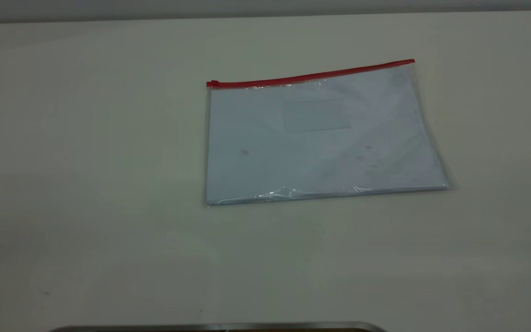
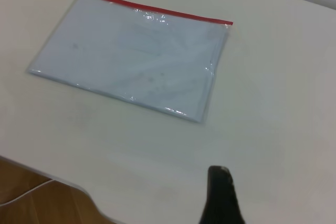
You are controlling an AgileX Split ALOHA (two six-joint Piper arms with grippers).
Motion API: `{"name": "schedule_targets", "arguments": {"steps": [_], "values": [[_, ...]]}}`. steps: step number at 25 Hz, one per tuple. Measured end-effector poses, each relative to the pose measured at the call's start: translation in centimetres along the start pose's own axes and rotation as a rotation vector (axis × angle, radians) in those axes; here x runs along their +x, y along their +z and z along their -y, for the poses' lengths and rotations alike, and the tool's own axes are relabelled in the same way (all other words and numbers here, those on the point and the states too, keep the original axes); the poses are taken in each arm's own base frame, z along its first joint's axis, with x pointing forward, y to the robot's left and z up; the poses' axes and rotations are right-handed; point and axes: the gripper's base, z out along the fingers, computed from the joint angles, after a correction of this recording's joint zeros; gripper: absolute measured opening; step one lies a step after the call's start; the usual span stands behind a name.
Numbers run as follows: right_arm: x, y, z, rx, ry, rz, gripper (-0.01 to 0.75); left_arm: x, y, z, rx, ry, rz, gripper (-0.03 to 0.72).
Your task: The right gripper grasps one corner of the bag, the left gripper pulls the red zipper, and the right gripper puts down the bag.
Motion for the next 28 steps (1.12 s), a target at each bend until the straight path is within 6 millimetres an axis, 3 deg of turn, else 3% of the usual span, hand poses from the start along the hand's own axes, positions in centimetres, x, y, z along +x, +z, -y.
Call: {"name": "schedule_targets", "arguments": {"steps": [21,28], "values": [[-0.02,0.03,0.0,0.013,0.01,-0.002,0.576,0.01,-0.01,0.02,-0.003,-0.003,0.001,0.59],[0.23,0.03,0.82,0.104,0.116,-0.021,0.576,0.01,-0.01,0.02,-0.003,-0.003,0.001,0.59]]}}
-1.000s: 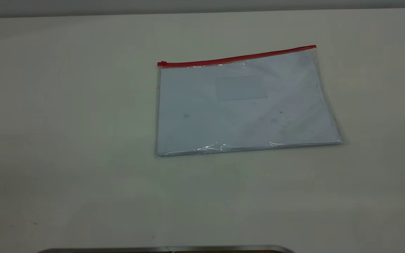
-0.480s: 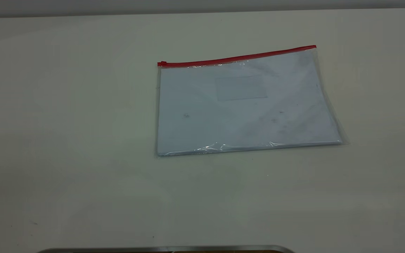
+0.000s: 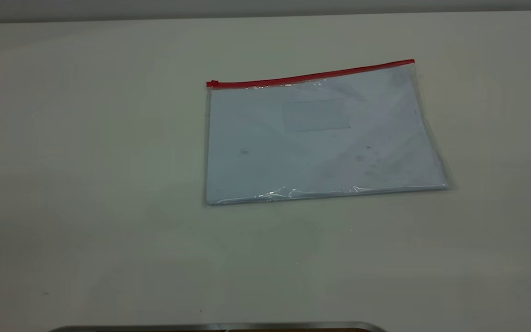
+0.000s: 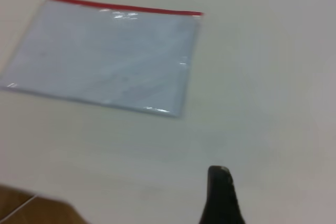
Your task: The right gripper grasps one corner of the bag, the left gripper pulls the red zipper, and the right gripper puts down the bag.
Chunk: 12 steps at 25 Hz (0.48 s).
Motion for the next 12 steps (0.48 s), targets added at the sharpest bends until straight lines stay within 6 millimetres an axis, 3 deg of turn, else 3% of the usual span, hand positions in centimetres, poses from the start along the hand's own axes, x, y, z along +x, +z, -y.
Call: {"name": "schedule_targets", "arguments": {"steps": [12], "values": [[0.11,-0.02,0.57,0.063,0.09,-0.009,0.576,0.0,0.0,0.0,0.0,0.0,0.0,0.59]]}}
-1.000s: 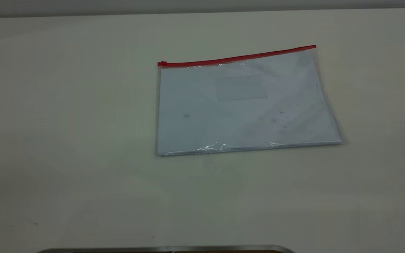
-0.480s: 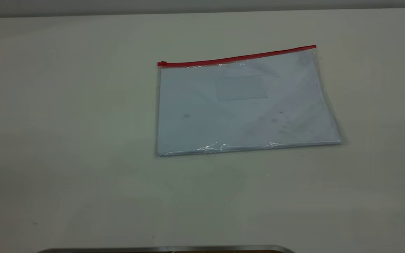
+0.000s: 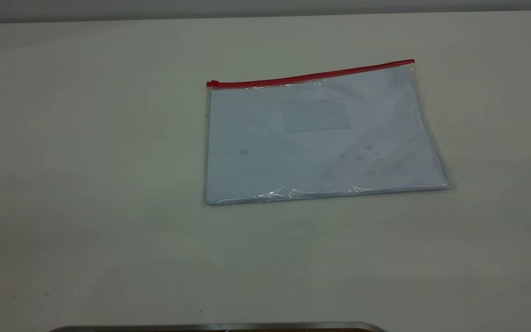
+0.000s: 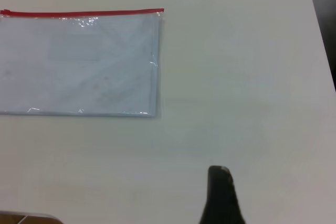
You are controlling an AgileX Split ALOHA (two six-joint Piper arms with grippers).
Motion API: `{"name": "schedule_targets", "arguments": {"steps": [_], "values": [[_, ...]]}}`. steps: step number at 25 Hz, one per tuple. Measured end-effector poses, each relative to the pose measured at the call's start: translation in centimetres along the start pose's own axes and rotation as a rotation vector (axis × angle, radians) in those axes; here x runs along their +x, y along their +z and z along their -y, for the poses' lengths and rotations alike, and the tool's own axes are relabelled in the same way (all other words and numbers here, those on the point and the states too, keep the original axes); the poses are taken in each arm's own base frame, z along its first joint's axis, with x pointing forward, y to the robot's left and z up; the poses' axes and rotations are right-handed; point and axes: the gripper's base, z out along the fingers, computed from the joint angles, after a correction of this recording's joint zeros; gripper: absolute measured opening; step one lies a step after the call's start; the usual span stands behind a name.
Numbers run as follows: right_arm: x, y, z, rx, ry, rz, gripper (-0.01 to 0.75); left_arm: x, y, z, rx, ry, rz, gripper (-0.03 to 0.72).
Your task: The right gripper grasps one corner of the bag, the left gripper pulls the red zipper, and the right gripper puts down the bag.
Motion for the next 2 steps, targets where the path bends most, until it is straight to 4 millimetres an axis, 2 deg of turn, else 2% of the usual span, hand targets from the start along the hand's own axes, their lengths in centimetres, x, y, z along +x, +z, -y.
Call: {"name": "schedule_targets", "arguments": {"steps": [2], "values": [[-0.01,0.0,0.0,0.0,0.0,0.001,0.576,0.0,0.0,0.0,0.0,0.0,0.0,0.59]]}}
